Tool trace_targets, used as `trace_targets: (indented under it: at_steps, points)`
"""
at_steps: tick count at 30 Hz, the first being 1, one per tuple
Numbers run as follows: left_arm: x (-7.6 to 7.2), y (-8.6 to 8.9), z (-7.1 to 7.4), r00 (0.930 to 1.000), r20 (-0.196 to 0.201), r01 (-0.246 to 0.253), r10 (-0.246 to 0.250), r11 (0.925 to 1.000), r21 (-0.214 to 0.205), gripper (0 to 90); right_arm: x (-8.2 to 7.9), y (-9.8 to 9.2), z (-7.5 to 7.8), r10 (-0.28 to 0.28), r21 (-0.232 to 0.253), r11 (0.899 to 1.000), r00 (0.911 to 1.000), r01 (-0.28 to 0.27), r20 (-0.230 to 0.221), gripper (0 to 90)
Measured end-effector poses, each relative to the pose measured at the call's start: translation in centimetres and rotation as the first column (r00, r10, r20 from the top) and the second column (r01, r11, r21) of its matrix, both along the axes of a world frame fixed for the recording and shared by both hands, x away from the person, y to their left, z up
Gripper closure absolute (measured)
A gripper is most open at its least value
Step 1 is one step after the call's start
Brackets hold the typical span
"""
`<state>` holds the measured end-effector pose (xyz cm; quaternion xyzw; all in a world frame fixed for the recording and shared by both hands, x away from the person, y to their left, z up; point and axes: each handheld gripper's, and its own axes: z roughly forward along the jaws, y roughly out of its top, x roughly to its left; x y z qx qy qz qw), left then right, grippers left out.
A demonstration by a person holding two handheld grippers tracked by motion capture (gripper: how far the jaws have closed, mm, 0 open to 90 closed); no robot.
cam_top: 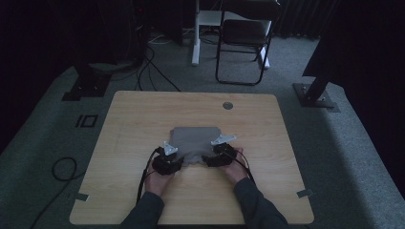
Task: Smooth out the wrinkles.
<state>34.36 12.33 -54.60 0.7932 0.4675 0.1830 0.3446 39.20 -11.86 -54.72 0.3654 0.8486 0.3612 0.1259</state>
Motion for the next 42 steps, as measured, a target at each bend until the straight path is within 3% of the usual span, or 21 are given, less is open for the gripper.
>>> trace_targets:
  at_steps: [3, 10, 17, 22, 24, 27, 36, 42]
  points:
    - [-0.4, 0.5, -0.1, 1.0000, 0.001, -0.004, 0.004, 1.0000, -0.001, 59.4, 0.0, 0.0, 0.1, 0.002, -0.004, 1.000, 1.0000, -0.002, 0.002, 29.0]
    - [-1.2, 2.4, 0.0, 0.9992, 0.017, -0.035, 0.035, 0.9993, -0.015, 59.3, -1.1, -2.6, -0.1, -0.025, -0.047, 0.999, 0.9996, 0.026, 0.015, 29.5]
    - [-1.6, 4.3, 0.3, 0.9949, 0.048, -0.087, 0.088, 0.9957, -0.031, 59.3, -1.4, -4.3, -0.2, -0.055, -0.029, 0.998, 0.9984, 0.056, 0.014, 30.1]
    - [-1.9, 6.0, 0.6, 0.9884, 0.072, -0.128, 0.134, 0.9888, -0.077, 59.3, -1.9, -5.7, 0.0, -0.092, 0.026, 0.995, 0.9953, 0.092, 0.029, 39.0]
    - [-2.0, 6.6, 0.7, 0.9849, 0.078, -0.147, 0.155, 0.9845, -0.096, 59.3, -2.0, -6.4, 0.3, -0.120, 0.056, 0.991, 0.9918, 0.118, 0.044, 43.0]
    - [-2.1, 7.2, 0.7, 0.9803, 0.082, -0.172, 0.180, 0.9809, -0.090, 58.6, -2.0, -7.5, 0.5, -0.167, 0.060, 0.985, 0.9836, 0.163, 0.069, 44.8]
    - [-2.0, 8.4, -0.1, 0.9696, 0.073, -0.228, 0.234, 0.9702, -0.083, 57.8, -1.7, -9.8, -0.2, -0.274, 0.049, 0.961, 0.9608, 0.272, 0.042, 44.4]
    - [-1.7, 8.7, -0.3, 0.9650, 0.063, -0.247, 0.255, 0.9628, -0.110, 57.5, -1.6, -9.8, -0.4, -0.273, 0.041, 0.962, 0.9610, 0.271, 0.046, 44.0]
